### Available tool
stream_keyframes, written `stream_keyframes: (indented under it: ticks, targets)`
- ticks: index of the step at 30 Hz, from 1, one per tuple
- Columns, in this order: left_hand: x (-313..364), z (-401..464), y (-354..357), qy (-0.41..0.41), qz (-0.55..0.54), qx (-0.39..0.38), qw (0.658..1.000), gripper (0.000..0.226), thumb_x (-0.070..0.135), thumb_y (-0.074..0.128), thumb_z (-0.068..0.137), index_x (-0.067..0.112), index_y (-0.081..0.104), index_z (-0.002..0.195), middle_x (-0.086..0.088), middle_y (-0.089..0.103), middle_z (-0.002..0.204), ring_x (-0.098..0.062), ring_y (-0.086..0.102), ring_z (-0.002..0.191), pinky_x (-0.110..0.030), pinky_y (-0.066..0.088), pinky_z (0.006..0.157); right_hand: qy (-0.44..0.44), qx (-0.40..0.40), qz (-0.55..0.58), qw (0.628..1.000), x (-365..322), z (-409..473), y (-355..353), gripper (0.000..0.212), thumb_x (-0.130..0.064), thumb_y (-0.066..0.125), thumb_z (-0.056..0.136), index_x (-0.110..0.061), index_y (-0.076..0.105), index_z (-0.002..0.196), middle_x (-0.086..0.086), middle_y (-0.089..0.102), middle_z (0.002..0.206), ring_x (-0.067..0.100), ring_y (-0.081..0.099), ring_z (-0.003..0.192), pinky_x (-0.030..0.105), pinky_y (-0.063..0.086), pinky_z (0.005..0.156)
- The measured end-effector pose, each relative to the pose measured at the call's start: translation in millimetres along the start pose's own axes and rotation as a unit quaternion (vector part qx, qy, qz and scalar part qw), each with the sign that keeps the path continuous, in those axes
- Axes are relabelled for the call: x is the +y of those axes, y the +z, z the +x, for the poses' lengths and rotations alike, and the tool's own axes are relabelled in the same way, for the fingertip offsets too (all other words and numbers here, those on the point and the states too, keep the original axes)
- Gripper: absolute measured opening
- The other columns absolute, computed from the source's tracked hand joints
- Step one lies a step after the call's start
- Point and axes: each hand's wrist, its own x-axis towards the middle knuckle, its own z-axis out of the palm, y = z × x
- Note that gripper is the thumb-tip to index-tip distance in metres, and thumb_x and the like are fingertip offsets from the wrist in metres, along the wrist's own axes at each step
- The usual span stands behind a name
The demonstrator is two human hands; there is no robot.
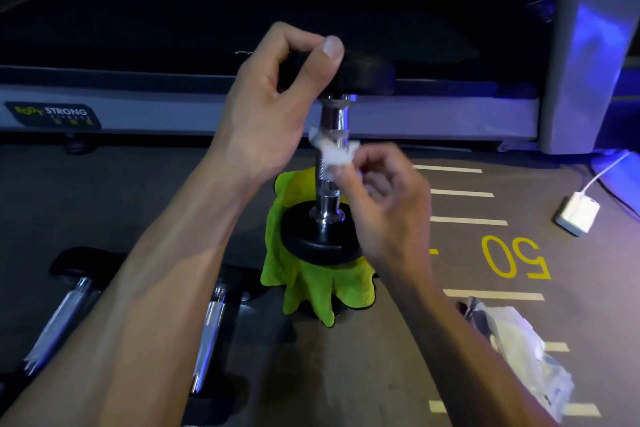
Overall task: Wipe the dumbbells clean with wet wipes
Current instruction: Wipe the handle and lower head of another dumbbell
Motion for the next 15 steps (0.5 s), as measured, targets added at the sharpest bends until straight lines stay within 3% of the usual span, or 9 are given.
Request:
stream_keyframes:
  ticks: [3,6,10,15]
  targets:
    - [2,-1,1,0.005,-0.01,-0.005,1.0,0.01,0.037,0.061,0.102,0.029,0.063,0.097,0.023,0.063,0.081,0.006,0.054,0.076,-0.019,0.044,0.077,-0.058,-0.04,-0.139,0.988,0,-10,-10,0.019,-0.017,0.082,0.084,-0.021,0.065,0.081,0.001,0.068,0.084,0.022,0.07,0.079,0.05,0.057,0.072]
    - [4,-2,3,0.008,0.004,-0.011,1.0,0.009,0.034,0.06,0.104,0.026,0.062,0.1,0.025,0.063,0.08,0.008,0.055,0.076,-0.015,0.044,0.076,-0.073,0.0,-0.099,0.992,-14,9,-4,0.017,-0.018,0.082,0.085,-0.015,0.066,0.08,0.003,0.068,0.083,0.024,0.069,0.077,0.048,0.058,0.072]
    - [3,-6,1,0.007,-0.012,-0.011,1.0,0.009,0.04,0.06,0.101,0.032,0.063,0.099,0.02,0.068,0.095,0.002,0.062,0.093,-0.026,0.053,0.088,0.004,0.033,0.025,0.999,-12,1,2,0.016,-0.015,0.078,0.091,-0.014,0.064,0.083,0.003,0.069,0.073,0.025,0.064,0.064,0.043,0.054,0.063]
    - [3,-7,5,0.012,-0.036,-0.014,0.999,0.007,0.032,0.058,0.102,0.026,0.061,0.101,0.017,0.064,0.093,0.005,0.057,0.085,-0.017,0.045,0.082,0.025,-0.062,-0.091,0.994,-1,-19,-16,0.02,-0.017,0.084,0.082,-0.016,0.065,0.079,0.007,0.071,0.072,0.033,0.071,0.07,0.056,0.057,0.064]
